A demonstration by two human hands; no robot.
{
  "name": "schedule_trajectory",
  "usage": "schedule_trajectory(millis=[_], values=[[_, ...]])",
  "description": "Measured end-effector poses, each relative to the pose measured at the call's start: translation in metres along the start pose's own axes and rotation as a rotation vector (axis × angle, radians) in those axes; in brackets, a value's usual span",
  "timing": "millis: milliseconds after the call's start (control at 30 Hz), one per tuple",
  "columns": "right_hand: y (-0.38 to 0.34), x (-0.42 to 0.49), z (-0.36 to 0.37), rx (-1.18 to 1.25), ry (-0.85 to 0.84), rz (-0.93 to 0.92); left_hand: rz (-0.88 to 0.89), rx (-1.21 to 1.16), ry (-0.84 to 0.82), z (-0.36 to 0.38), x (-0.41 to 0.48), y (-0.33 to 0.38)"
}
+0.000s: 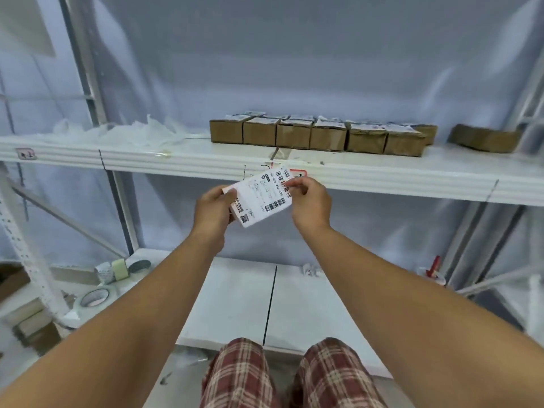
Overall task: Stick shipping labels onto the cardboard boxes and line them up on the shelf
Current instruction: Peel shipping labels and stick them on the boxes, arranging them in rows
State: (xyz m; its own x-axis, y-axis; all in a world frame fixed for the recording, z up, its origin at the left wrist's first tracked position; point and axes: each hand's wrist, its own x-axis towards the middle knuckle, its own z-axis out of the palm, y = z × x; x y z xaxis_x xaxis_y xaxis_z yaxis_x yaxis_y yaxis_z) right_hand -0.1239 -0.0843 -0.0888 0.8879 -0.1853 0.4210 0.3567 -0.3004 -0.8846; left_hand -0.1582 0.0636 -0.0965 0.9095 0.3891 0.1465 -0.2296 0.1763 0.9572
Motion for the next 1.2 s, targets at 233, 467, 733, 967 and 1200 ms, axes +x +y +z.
schedule_trajectory(millis=[233,467,733,967,1200], values=[[-0.037,0.058,-0.081,0.087,0.286,0.053,0.128,0.122,-0.272,0.084,-0.001,0.034],[-0.044,0.117,-0.14,0.057,0.302,-0.034,0.215,0.361,-0.62,0.175,0.008,0.068],[-0.02,0.185,-0.194,-0.168,0.26,-0.005,0.211,0.323,-0.58,0.285,0.04,0.055],[0.038,0.251,-0.256,-0.549,0.213,0.044,0.523,0.49,-0.586,0.374,0.073,0.032],[0.096,0.313,-0.301,-1.072,0.214,0.233,0.866,0.809,-0.578,0.419,0.102,0.006]])
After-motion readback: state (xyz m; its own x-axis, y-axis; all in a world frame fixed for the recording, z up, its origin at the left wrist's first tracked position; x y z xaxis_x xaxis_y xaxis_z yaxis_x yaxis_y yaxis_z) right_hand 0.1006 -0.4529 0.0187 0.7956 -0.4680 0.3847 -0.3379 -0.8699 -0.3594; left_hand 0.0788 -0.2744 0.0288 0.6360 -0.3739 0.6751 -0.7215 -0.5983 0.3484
